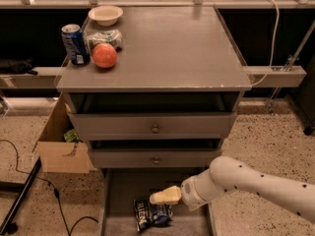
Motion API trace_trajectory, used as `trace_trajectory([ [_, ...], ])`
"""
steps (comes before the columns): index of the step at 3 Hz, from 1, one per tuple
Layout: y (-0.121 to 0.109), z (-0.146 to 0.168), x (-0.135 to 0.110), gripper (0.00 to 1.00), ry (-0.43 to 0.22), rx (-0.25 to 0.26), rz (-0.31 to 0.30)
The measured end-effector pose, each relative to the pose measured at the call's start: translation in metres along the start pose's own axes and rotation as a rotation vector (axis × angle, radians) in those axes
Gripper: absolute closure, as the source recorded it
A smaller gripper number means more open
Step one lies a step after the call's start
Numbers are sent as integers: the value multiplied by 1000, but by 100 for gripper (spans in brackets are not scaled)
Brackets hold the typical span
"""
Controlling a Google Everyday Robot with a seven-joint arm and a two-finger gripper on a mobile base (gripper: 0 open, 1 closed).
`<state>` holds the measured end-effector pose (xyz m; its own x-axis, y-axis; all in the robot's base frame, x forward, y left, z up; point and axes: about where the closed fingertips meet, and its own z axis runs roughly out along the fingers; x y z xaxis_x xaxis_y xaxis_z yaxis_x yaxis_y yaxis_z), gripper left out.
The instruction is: Pick blue chip bag from bottom drawer and place on counter
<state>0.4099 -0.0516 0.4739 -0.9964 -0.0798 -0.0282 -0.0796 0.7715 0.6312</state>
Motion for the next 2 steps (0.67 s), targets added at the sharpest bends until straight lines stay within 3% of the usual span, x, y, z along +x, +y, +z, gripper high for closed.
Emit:
trace_trajectory([
  [1, -2, 28, -2, 0, 114, 1, 28],
  [2, -3, 46, -4, 0, 126, -14, 26],
])
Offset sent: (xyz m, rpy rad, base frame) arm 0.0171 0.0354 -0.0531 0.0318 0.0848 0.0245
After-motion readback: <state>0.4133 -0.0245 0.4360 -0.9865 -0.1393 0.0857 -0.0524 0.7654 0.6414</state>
